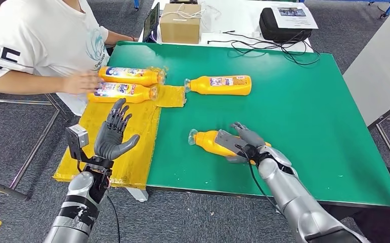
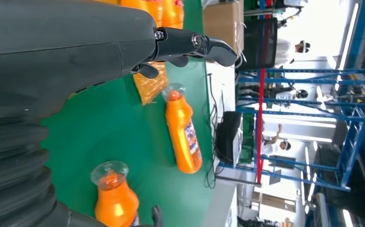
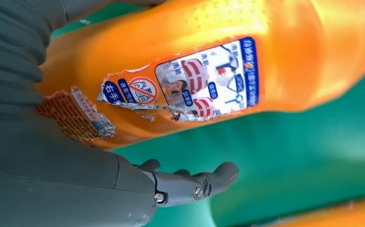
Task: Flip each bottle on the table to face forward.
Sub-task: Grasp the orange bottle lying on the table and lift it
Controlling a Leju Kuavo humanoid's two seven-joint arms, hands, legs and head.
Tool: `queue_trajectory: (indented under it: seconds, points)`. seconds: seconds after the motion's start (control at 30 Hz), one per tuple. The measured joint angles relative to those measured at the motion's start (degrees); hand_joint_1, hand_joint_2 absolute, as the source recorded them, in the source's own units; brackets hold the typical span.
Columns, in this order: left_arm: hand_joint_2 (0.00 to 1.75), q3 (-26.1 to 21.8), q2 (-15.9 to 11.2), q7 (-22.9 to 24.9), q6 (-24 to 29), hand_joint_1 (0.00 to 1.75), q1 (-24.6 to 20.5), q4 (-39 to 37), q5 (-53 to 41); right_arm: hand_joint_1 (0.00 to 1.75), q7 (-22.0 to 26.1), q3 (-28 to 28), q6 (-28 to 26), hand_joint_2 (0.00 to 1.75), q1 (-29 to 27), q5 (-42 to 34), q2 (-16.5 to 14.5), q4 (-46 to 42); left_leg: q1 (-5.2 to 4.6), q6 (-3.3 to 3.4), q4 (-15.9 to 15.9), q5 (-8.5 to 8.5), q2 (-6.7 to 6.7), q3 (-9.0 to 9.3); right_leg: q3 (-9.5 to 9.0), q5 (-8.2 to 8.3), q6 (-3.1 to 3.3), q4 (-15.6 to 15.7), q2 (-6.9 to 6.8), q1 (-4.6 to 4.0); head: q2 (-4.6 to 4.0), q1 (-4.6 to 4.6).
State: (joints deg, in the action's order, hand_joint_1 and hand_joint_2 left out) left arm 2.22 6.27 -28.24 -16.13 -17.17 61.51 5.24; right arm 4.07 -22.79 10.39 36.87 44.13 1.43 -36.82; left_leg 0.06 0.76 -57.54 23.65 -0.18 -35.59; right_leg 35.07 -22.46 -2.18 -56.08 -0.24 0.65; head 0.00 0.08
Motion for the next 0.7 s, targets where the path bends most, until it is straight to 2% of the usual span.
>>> queue_trajectory:
  seconds: [0.13,0.23,0.5,0.7]
  points:
    - [1.75,0.1,0.0,-0.1,-0.4,0.0,-1.7,-1.7,0.0,1.75,0.3,-2.3,4.2,1.75,3.9,-0.3,0.3,4.6,0.0,0.0,0.0,0.0,0.0,0.04,-0.03,0.01,-0.01,0.0,0.0,0.0,0.0,0.01]
    - [1.75,0.2,0.0,-0.1,-0.4,0.0,-2.2,-2.5,0.0,1.75,0.7,-3.4,5.3,1.75,5.6,-0.5,0.6,6.7,0.0,0.0,0.0,0.0,-0.02,0.04,-0.04,0.01,-0.01,0.0,-0.01,0.0,0.0,0.01]
    - [1.75,0.3,0.0,-0.4,-0.6,0.0,-2.6,-3.6,0.1,1.75,1.0,-4.9,6.4,1.75,7.0,-1.1,1.3,8.9,-0.01,0.0,0.0,0.02,-0.02,0.04,-0.03,0.0,-0.02,0.0,-0.01,0.01,0.0,0.0]
    - [1.75,0.4,0.0,-0.3,-0.8,0.0,-2.8,-4.6,0.7,1.75,1.4,-7.1,8.2,1.75,7.8,-5.0,3.7,9.0,-0.01,0.01,0.0,0.01,-0.03,0.04,-0.05,0.0,-0.02,0.0,-0.01,0.01,0.0,0.01]
